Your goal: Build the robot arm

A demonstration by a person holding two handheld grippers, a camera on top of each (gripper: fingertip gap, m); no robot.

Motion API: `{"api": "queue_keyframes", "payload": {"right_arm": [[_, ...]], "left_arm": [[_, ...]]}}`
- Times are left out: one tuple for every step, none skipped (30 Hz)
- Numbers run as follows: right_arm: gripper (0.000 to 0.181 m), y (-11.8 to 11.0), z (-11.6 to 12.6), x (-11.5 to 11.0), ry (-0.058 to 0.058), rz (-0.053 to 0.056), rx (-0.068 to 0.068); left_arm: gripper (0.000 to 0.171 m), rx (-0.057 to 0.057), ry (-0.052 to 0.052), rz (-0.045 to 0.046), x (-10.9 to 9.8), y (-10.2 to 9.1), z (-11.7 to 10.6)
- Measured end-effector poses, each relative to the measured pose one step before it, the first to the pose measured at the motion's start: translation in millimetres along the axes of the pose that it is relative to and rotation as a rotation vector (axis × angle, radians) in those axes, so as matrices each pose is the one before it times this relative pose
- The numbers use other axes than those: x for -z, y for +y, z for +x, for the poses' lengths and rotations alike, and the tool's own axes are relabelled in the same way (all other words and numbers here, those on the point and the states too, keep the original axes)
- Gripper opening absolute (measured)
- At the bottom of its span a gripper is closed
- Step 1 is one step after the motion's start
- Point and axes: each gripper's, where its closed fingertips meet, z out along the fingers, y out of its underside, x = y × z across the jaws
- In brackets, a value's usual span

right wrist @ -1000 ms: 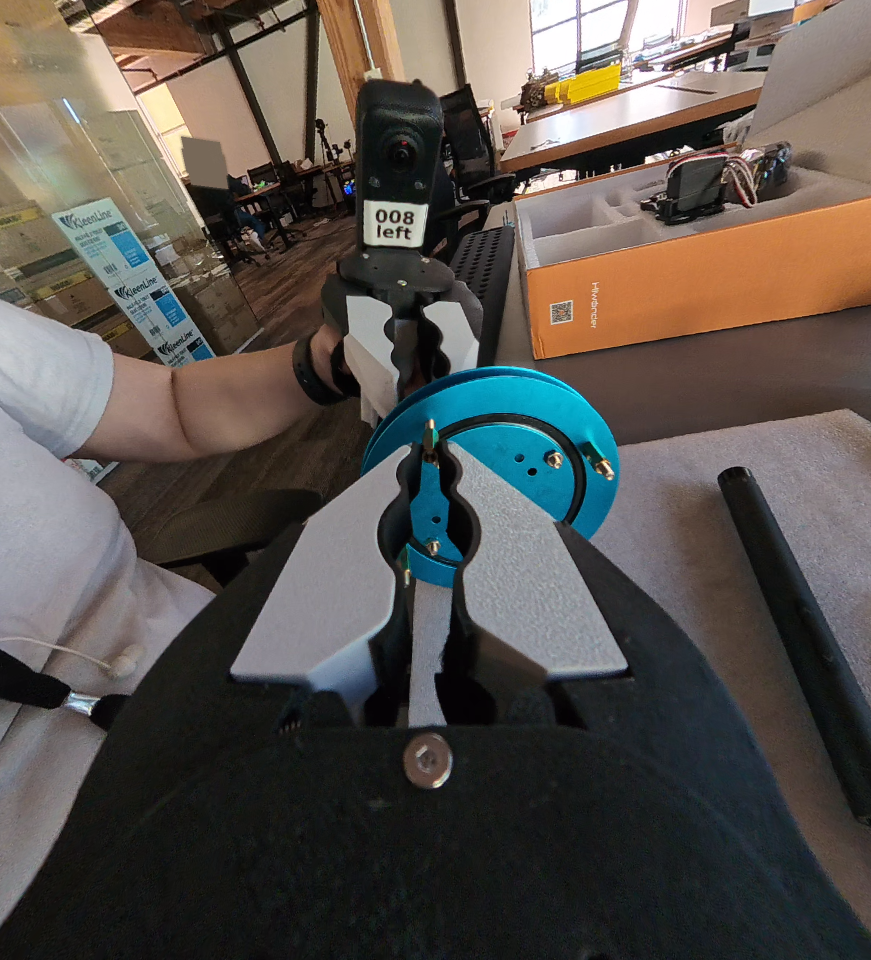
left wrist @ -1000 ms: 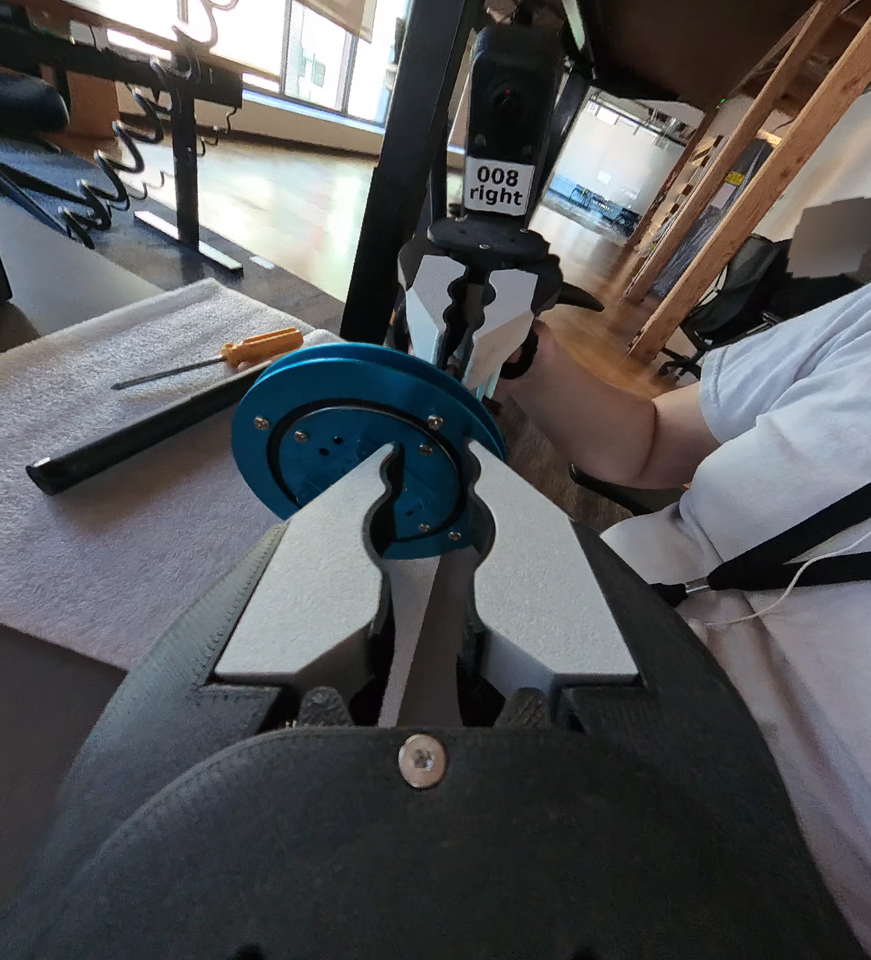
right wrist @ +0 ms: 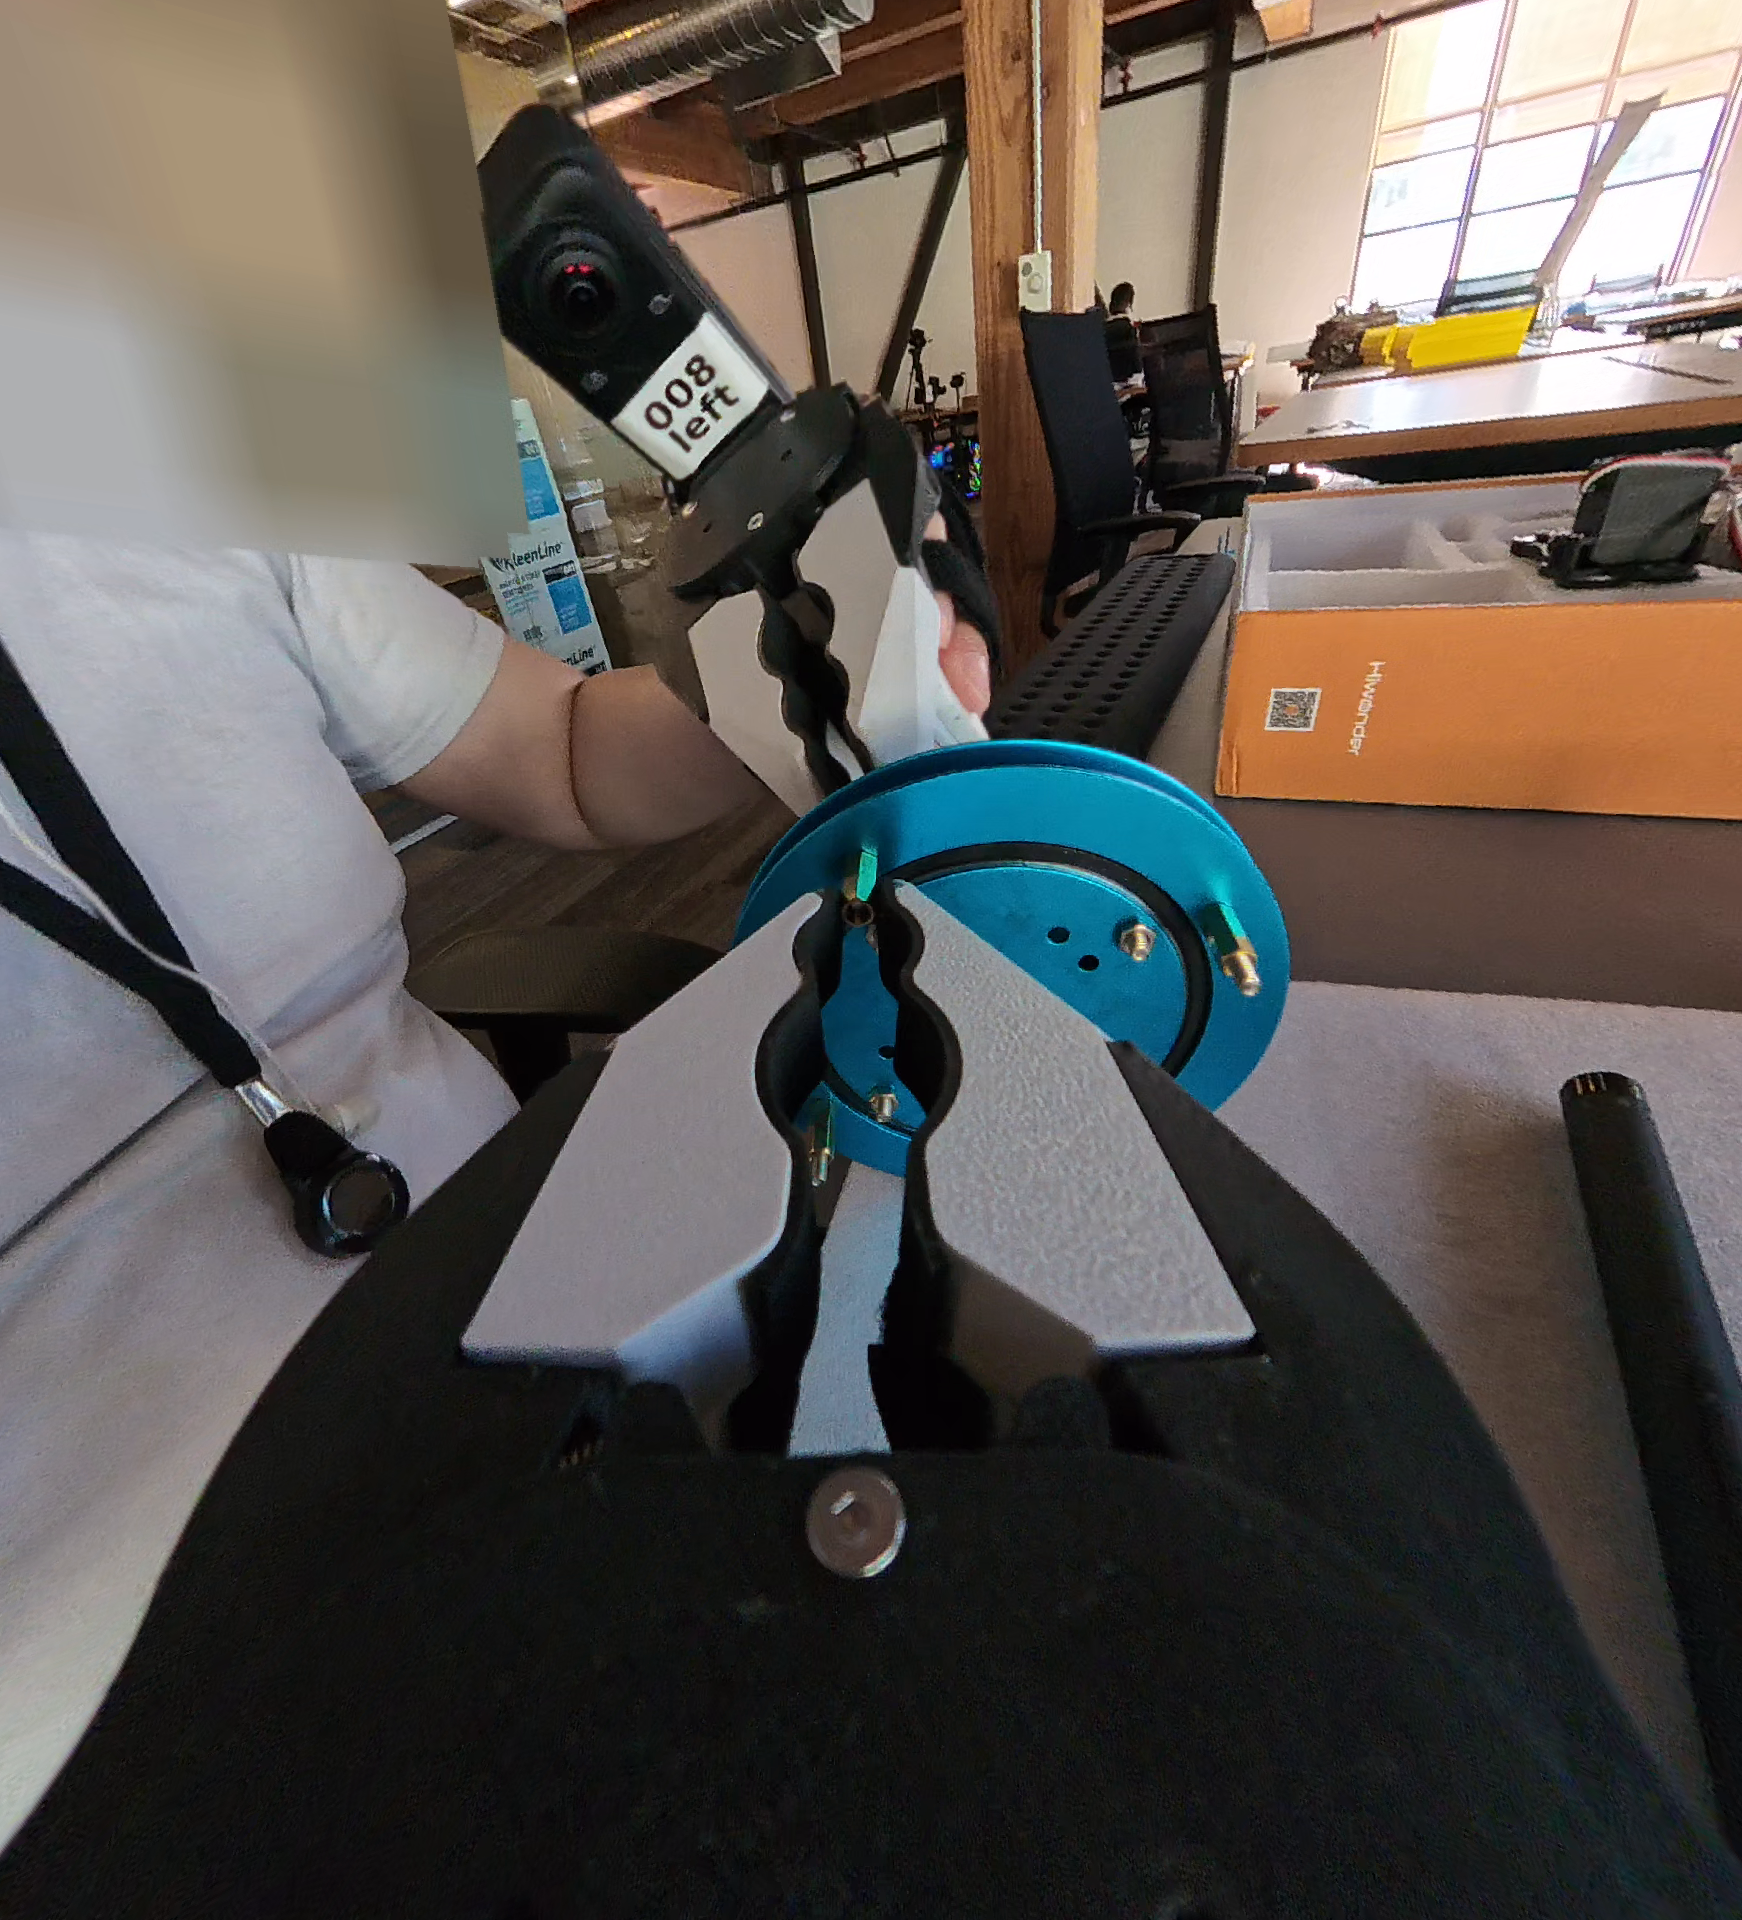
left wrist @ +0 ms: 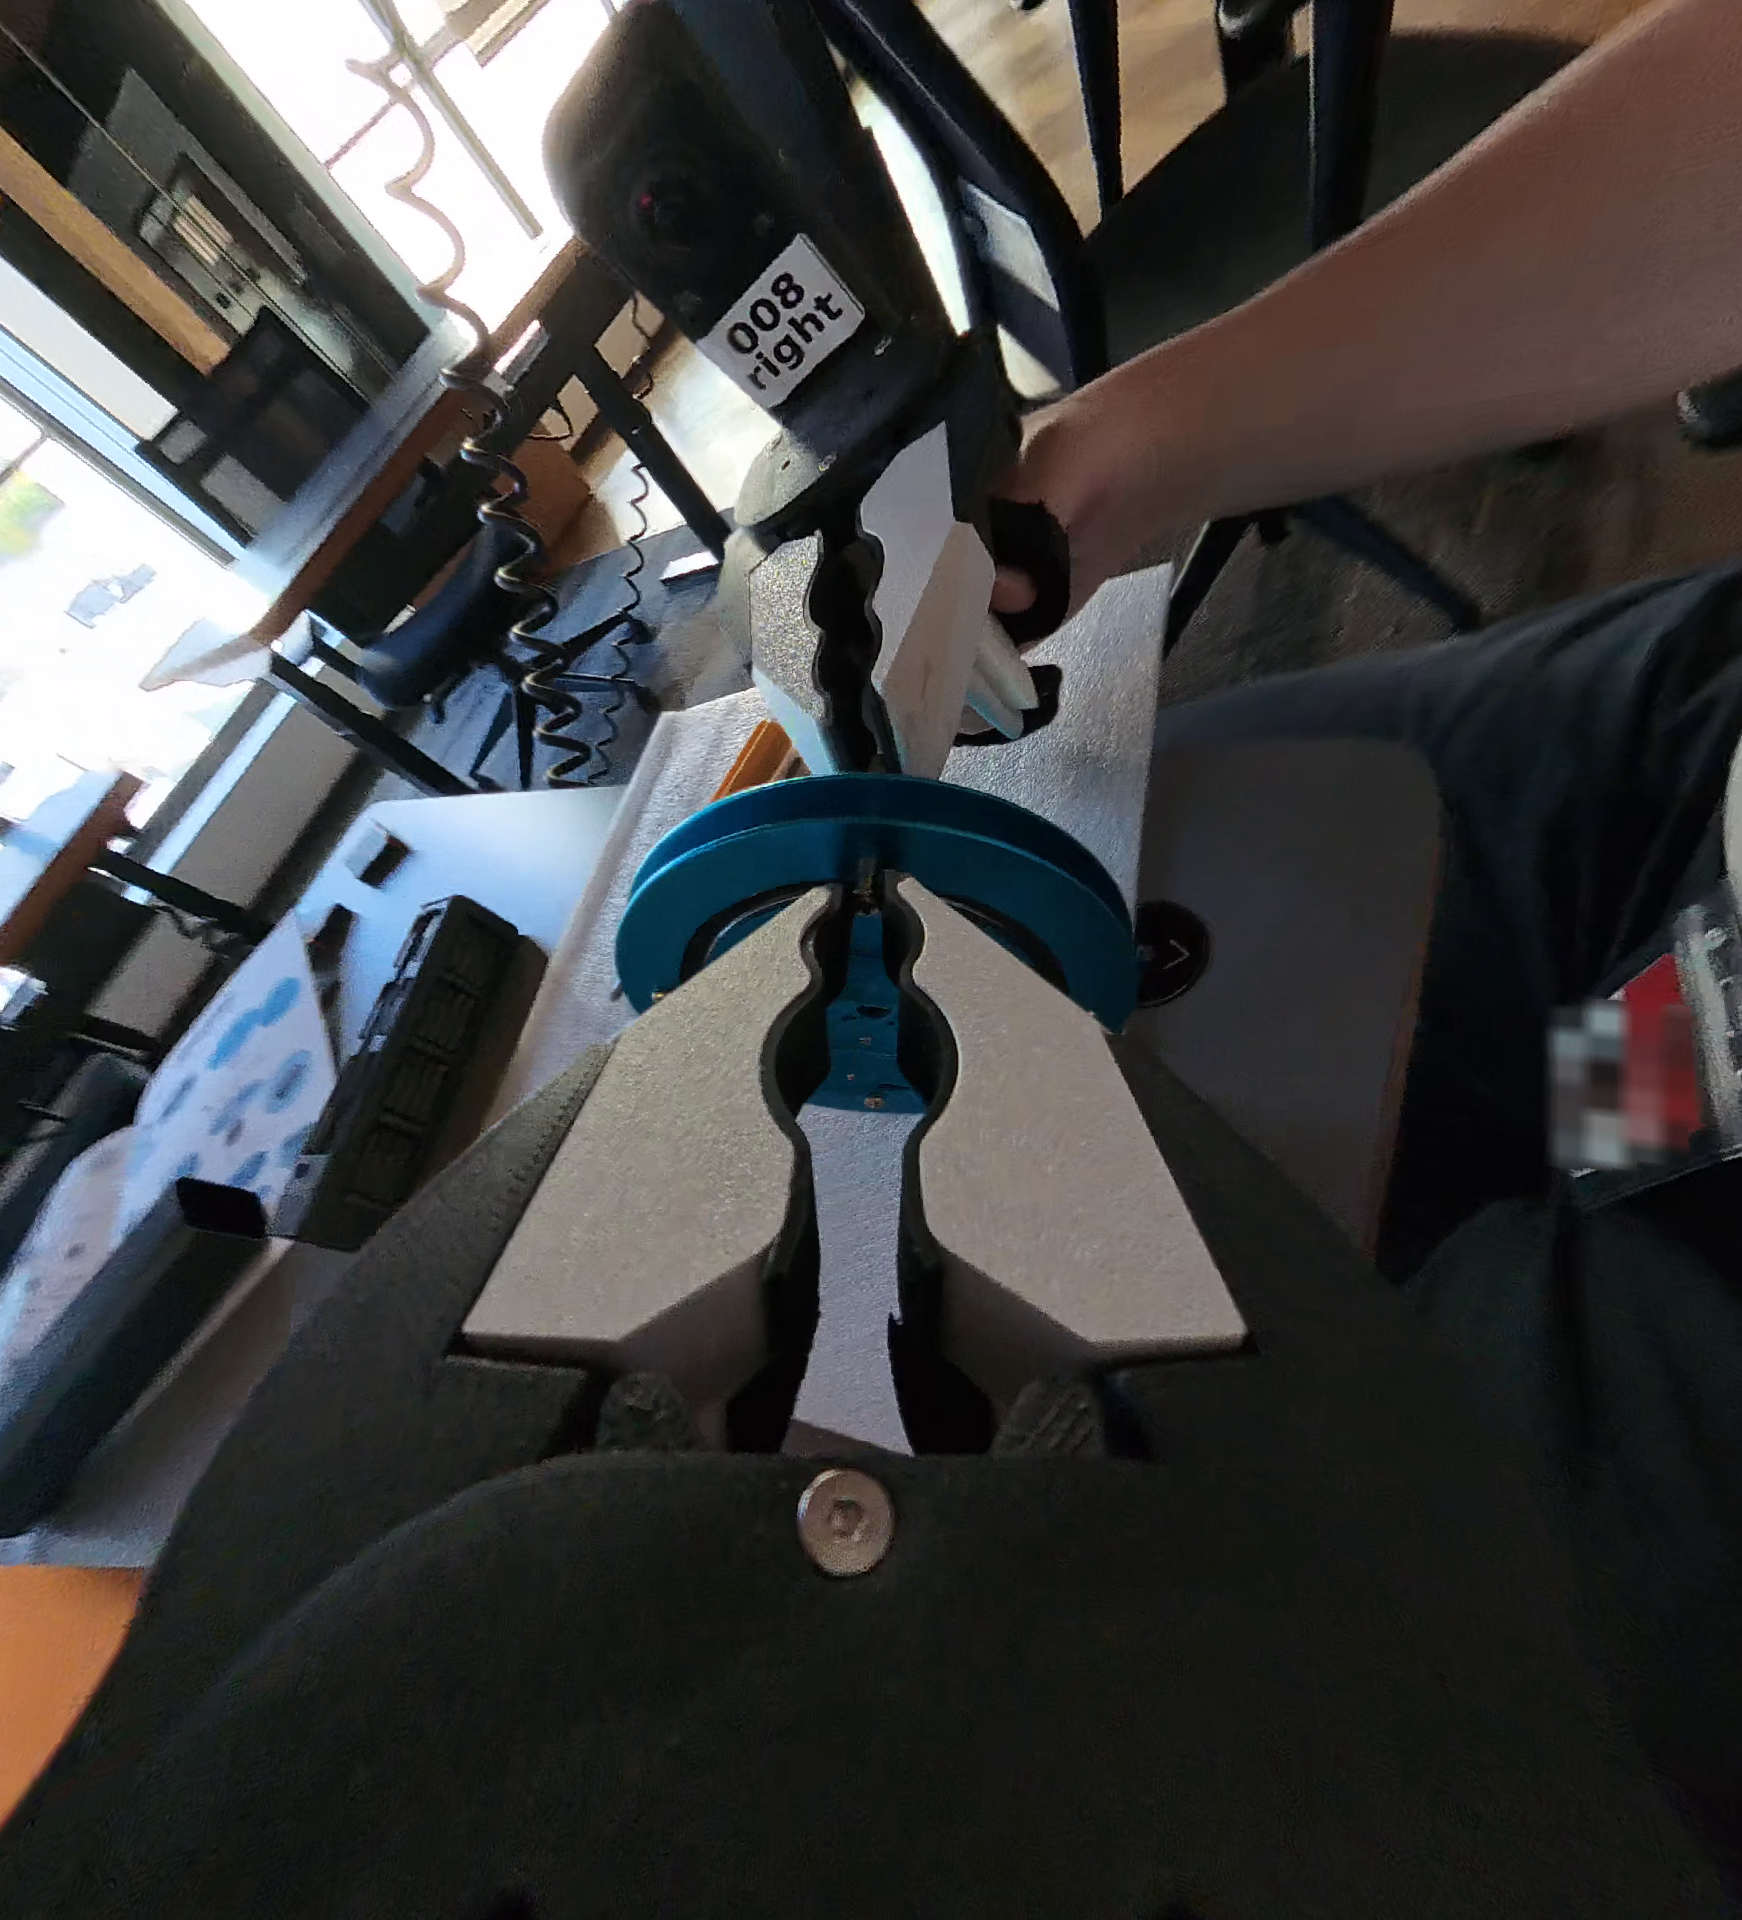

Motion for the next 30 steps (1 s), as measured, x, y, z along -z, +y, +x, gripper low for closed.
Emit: {"api": "queue_keyframes", "payload": {"right_arm": [[0.004,0.72,-1.8,0.6,-0.0036,0.0069,0.0121],[0.004,1.1,-2.48,0.71,-0.0072,0.004,0.0096],[0.004,1.11,-2.78,0.56,-0.0085,0.0017,0.0092],[0.004,0.91,-2.59,0.43,-0.0075,0.0016,0.0115],[0.004,0.92,-2.22,0.15,-0.0056,-0.0025,0.0093],[0.004,0.46,-0.79,-0.08,0.0012,-0.0026,0.0044],[0.004,0.21,0.12,-0.05,0.005,-0.0026,0.0015],[0.004,0.11,0.08,-0.32,0.0027,-0.0035,0.0004],[0.004,0.11,0.05,-0.54,0.0008,-0.0037,-0.0014],[0.004,0.12,0.28,-0.51,0.0015,-0.0033,-0.0036],[0.004,-0.07,0.65,-0.44,0.0029,-0.002,-0.005],[0.004,-0.3,0.89,-0.6,0.0036,-0.002,-0.0062],[0.004,-0.05,1.43,-1.28,0.0068,-0.0048,-0.007],[0.004,0.52,2.22,-1.77,0.0113,-0.012,-0.0037],[0.004,-0.34,2.37,-1.52,0.0155,-0.0127,0.0052],[0.008,-2.95,3.13,-0.56,0.0238,-0.0038,0.0164],[0.019,-0.79,4.84,-0.79,0.0416,-0.0223,0.0163],[0.028,0.55,4.22,-0.45,0.0417,-0.0352,0.028],[0.031,1.6,3.68,0.52,0.044,-0.0449,0.0423],[0.031,-0.11,3.33,1.66,0.0509,-0.037,0.0552],[0.031,-2.14,2.45,2.3,0.0512,-0.025,0.0686],[0.031,-2.39,0.84,2.71,0.0418,-0.0261,0.0662],[0.03,-1.95,0.55,2.47,0.0308,-0.0249,0.0606],[0.03,-0.48,0.76,2.05,0.0233,-0.0266,0.051],[0.029,-1.48,0.07,1.46,0.0127,-0.0137,0.041],[0.028,-1.64,-1.07,0.67,0.0011,-0.0073,0.0332],[0.024,-2.61,-2.46,0.25,-0.0077,-0.001,0.0299],[0.019,-3.31,-1.38,-0.26,-0.0007,0.0066,0.0336],[0.018,-1.97,-0.45,-1.22,0.0028,-0.0008,0.0334],[0.017,0.05,1.19,-1.92,0.0093,-0.0132,0.0268]], "left_arm": [[0.004,-0.0291,-0.0096,-0.01139,-0.48,-0.51,2.0],[0.004,-0.0157,-0.0021,-0.01067,-0.37,-0.97,2.24],[0.004,-0.0108,0.0024,-0.00809,-0.4,-1.11,2.67],[0.004,-0.0155,0.0033,-0.00584,-0.28,-1.05,2.79],[0.004,-0.0188,0.0011,-0.00312,-0.1,-0.9,2.38],[0.004,-0.0158,-0.0038,-0.00288,0.0,-0.34,1.11],[0.004,-0.0112,-0.007,-0.00375,-0.09,0.04,-0.04],[0.004,-0.0103,-0.0059,-0.00277,0.09,0.21,-0.22],[0.004,-0.0082,-0.0034,-0.00152,0.31,0.21,-0.26],[0.004,-0.0028,-0.0018,-0.00102,0.12,0.26,-0.4],[0.004,0.0051,-0.0004,-0.00027,0.09,0.52,-0.71],[0.004,0.014,0.0009,0.00389,0.18,0.64,-1.17],[0.004,0.0228,0.0004,0.00975,0.19,1.0,-1.87],[0.004,0.0338,0.0035,0.01686,-0.06,1.38,-2.32],[0.004,0.048,0.0102,0.02446,0.08,1.25,-2.58],[0.003,0.0612,0.0173,0.02817,0.64,0.95,-2.8],[0.003,0.0643,0.0219,0.02804,0.96,0.82,-2.75],[0.003,0.0566,0.022,0.02655,1.13,0.6,-2.53],[0.003,0.0468,0.0156,0.0243,1.3,0.65,-2.6],[0.003,0.0371,0.0085,0.02134,1.07,0.49,-2.69],[0.003,0.0296,0.0056,0.01733,0.69,0.44,-2.03],[0.003,0.025,0.0088,0.01352,0.44,0.19,-0.9],[0.003,0.023,0.0137,0.01011,0.22,-0.15,0.34],[0.003,0.0205,0.0108,0.00784,0.06,-0.11,0.4],[0.003,0.0153,0.0046,0.00773,-0.02,-0.07,-0.09],[0.004,0.0128,0.0037,0.00704,0.09,-0.03,-0.12],[0.004,0.0144,0.0039,0.00461,0.12,-0.04,-0.1],[0.004,0.0124,0.0006,0.00217,0.02,-0.12,-0.38],[0.004,0.0064,-0.0038,0.00086,-0.11,-0.01,-0.27],[0.004,0.0041,-0.0038,0.00034,-0.17,-0.11,0.09]]}}
